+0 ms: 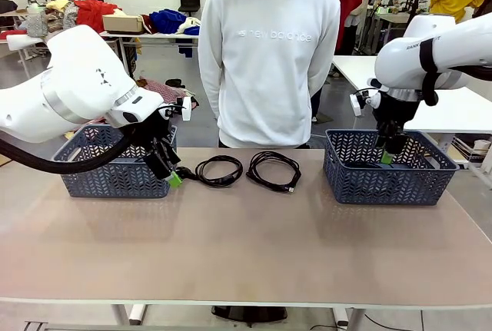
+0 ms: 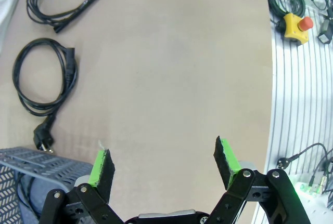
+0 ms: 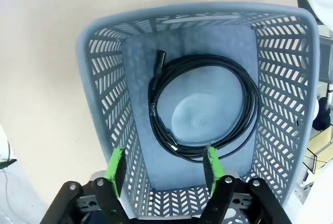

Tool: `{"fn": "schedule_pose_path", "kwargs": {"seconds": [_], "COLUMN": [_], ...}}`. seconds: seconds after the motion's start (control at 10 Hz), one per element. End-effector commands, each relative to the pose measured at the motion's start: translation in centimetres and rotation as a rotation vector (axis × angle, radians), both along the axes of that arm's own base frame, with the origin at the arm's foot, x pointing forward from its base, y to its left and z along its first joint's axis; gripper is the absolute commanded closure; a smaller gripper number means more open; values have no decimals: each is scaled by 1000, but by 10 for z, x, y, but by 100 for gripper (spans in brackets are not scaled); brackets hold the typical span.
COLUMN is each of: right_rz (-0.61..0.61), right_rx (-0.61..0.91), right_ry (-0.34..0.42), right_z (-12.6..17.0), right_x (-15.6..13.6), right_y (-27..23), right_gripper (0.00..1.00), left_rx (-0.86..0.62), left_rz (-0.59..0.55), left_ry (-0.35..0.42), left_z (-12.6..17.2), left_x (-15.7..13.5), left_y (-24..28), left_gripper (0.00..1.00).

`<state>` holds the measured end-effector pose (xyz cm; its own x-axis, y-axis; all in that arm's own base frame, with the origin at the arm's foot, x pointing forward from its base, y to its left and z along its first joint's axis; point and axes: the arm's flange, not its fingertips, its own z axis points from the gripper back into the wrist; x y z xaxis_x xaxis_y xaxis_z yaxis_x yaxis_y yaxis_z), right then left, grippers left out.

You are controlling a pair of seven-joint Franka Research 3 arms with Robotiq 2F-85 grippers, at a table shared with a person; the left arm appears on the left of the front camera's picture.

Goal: Organize the cables according to human instructions.
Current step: Pick up a bundle of cables and place it in the basket indicated by the human.

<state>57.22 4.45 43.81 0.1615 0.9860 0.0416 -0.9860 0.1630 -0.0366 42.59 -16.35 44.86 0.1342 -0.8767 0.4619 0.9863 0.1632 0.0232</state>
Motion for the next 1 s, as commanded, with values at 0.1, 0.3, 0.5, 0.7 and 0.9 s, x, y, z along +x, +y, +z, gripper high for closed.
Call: {"fn": "schedule_pose_path", "kwargs": {"seconds": [0.1,0.3,0.5,0.7,0.9], "right_rz": [-8,-19,1,1,0], "right_rx": [0,-5,0,0,0], "right_ry": [20,13,13,13,13], "right_z": [3,3,-1,-1,-1], "right_x": [2,2,-2,-2,-2], "right_y": [3,5,2,2,3], "right_gripper": [0,0,0,0,0], "left_rx": [-2,-2,-2,-2,-2], "left_rz": [1,1,1,1,1], "left_ry": [2,2,2,2,2], "left_z": [0,0,0,0,0], "left_x": [0,0,0,0,0], "left_y": [1,1,1,1,1], "left_gripper": [0,0,0,0,0]}}
